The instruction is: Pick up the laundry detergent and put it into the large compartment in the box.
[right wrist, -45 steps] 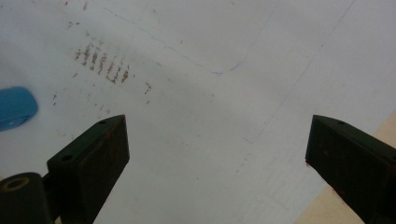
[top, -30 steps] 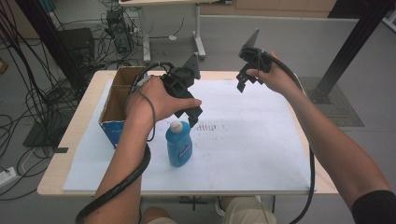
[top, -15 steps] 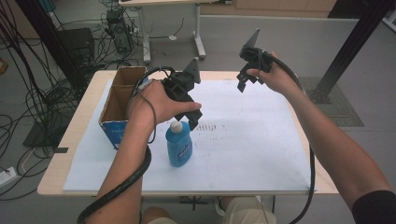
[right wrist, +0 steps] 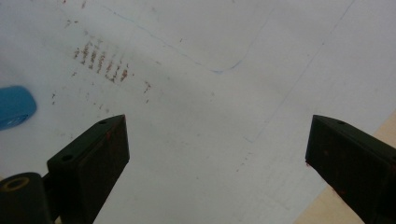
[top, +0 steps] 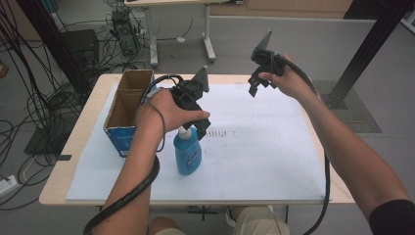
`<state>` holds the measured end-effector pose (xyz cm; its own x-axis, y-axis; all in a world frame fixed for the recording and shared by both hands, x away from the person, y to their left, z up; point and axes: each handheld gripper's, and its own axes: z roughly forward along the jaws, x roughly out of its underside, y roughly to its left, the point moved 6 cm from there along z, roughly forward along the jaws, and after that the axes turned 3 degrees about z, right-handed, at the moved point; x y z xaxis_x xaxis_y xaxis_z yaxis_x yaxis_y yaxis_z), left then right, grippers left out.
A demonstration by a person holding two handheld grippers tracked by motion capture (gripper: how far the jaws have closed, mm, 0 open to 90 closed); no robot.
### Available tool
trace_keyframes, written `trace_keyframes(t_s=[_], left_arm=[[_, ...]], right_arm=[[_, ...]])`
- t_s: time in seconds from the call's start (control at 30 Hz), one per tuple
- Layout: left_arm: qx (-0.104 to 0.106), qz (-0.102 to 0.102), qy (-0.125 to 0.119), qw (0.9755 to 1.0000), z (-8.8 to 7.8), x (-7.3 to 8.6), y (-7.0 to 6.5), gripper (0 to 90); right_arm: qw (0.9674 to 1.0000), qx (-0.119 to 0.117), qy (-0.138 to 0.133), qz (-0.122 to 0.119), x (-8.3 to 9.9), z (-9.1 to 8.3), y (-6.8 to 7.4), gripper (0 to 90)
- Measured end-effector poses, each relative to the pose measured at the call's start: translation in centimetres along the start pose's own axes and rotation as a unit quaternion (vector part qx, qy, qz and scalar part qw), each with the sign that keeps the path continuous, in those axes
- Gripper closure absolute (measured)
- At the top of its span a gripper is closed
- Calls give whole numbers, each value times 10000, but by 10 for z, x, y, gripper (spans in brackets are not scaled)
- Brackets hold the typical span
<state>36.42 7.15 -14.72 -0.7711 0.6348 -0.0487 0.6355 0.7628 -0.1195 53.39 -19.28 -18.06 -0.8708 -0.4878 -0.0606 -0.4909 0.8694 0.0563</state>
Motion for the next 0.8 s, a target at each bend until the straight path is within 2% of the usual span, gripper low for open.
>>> trace_keyframes(t_s=[0.47,0.67,0.8], left_arm=[[-10,29,79,10000,17,-2,3,60],[-88,60,118,9999,25,-1,4,60],[-52,68,123,9999,30,-1,5,60]], right_arm=[[10000,20,17,-8,1,0,1,62],[10000,21,22,3,0,0,1,62],[10000,29,36,14,0,0,1,62]])
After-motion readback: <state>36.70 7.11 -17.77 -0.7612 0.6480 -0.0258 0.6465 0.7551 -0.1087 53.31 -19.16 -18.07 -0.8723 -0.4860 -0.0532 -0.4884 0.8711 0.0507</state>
